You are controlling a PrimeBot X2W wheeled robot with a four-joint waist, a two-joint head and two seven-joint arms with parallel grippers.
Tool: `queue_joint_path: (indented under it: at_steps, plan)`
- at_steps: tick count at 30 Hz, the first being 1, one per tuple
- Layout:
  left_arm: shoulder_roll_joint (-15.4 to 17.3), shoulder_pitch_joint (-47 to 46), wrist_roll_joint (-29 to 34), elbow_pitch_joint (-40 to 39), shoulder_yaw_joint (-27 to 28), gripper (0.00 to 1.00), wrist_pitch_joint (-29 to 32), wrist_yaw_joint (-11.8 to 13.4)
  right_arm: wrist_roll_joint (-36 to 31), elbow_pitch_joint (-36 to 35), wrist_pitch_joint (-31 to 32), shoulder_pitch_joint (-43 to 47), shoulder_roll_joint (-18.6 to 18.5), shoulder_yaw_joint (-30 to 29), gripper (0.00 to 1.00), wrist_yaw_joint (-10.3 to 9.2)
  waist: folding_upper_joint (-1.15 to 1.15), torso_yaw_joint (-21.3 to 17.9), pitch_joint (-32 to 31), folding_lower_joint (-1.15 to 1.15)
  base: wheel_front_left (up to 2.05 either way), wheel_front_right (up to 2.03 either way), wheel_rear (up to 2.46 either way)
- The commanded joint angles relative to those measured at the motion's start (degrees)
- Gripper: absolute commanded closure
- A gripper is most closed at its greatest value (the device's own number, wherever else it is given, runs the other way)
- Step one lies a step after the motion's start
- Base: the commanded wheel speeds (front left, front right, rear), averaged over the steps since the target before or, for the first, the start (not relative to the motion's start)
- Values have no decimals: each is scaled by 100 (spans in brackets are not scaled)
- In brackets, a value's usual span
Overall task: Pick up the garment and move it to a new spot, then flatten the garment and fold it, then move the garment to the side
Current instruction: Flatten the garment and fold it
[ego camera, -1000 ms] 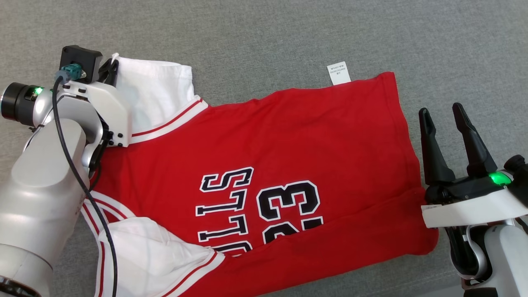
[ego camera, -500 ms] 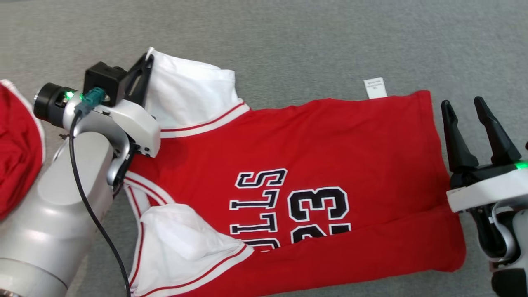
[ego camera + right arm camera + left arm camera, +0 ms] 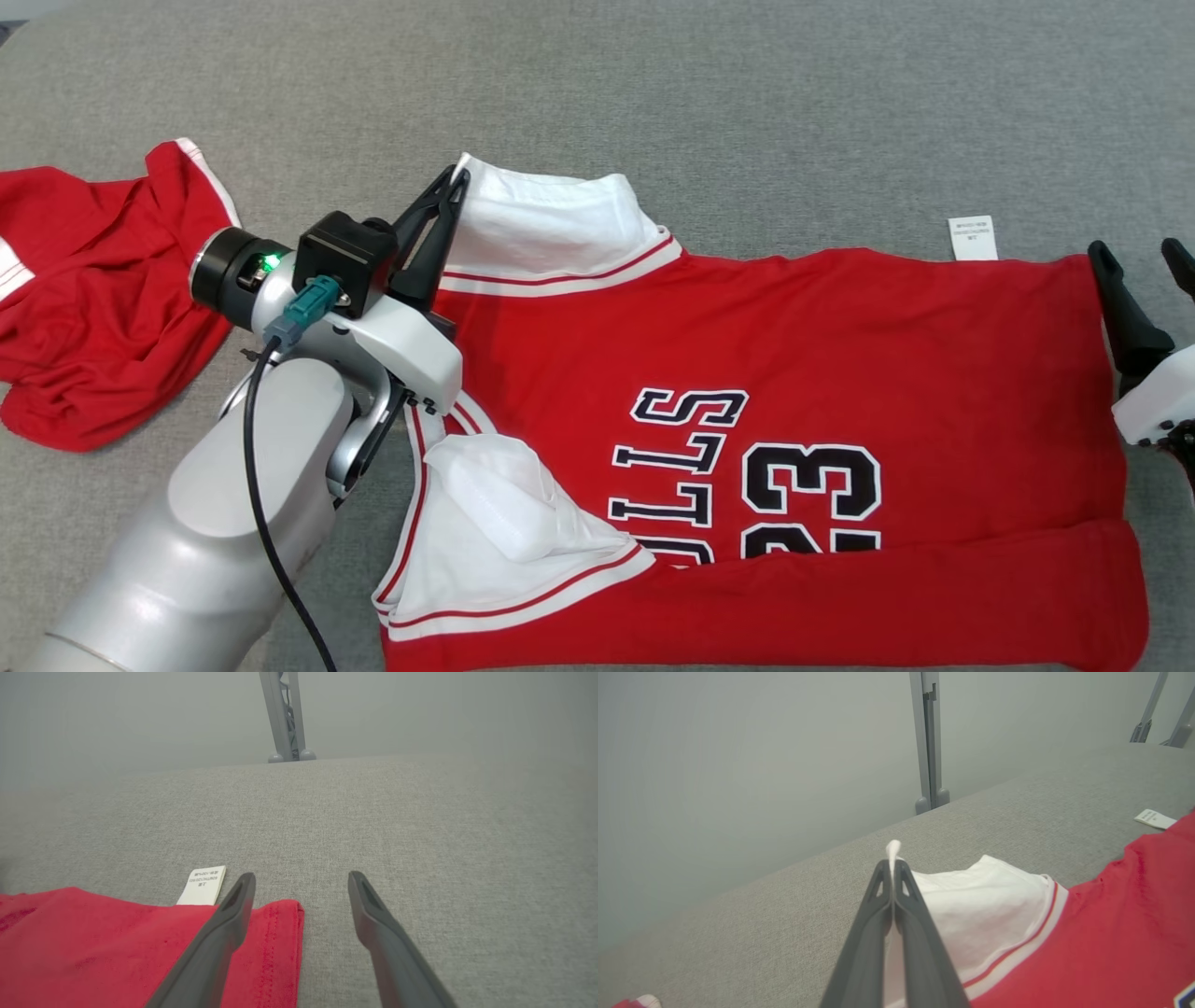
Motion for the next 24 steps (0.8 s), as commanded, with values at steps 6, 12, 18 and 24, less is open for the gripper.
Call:
queue_joint_path:
  at_steps: [6,12,18,24]
  plan:
    - [65,91,57,-300,-79,100,89,68,88,563,50,-312,-226,355,0,-2,0,114,57,0,0,0,0]
    - [120,117,37,-461,-106,100,146,119,236,869,-43,-537,-307,745,0,-2,0,136,104,0,0,0,0]
    - [167,132,25,-564,-129,100,197,150,280,1196,-110,-761,-355,1117,0,-2,0,146,133,0,0,0,0]
    - [214,131,15,-676,-166,100,280,200,310,1427,-203,-958,-375,1649,100,-2,0,152,150,0,0,0,0]
